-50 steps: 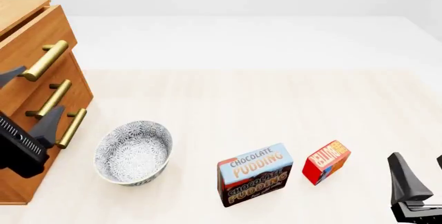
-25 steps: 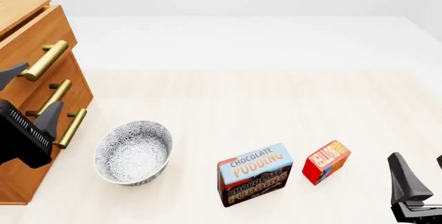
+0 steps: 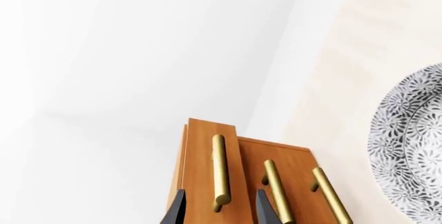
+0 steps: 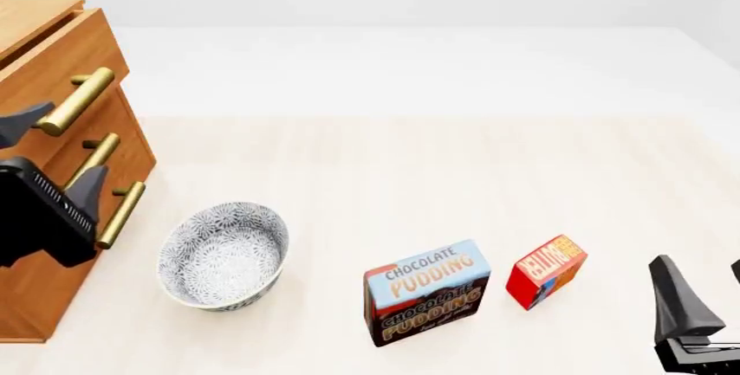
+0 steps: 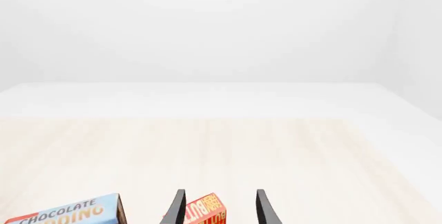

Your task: Put the butter at the back in the top drawer of the cabinet and close it.

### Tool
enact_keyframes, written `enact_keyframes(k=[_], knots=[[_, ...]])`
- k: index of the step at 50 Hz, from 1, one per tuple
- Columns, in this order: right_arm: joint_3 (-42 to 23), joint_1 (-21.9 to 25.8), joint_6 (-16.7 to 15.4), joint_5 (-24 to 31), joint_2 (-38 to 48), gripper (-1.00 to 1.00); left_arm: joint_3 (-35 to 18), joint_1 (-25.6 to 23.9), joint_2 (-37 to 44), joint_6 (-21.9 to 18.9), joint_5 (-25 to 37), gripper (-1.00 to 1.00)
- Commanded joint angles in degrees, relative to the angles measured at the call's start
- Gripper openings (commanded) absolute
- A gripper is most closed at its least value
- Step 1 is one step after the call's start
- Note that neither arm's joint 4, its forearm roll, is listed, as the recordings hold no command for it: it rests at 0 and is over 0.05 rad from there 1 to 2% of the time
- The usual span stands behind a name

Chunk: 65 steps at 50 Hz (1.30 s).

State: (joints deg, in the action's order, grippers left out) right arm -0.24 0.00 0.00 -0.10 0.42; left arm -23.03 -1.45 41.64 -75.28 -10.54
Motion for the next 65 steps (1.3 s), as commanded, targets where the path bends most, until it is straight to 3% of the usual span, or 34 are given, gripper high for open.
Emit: enact_keyframes(k=[1,50,53,65], knots=[[0.0,0.0,0.0,0.0,0.0,1.0,-0.1,0.8,2.6,-1.1,-2.1,1.0],[0.0,0.0,0.0,0.0,0.0,1.0,-1.0,7.5,12.3,-2.8,-9.7,1.0],[0.0,0.0,0.0,0.0,0.0,1.0,-2.2,9.5,16.3,-3.4,-11.9,1.0],[0.0,0.0,0.0,0.0,0.0,1.0,-2.8,10.1,18.5,-3.4,-13.0,1.0]])
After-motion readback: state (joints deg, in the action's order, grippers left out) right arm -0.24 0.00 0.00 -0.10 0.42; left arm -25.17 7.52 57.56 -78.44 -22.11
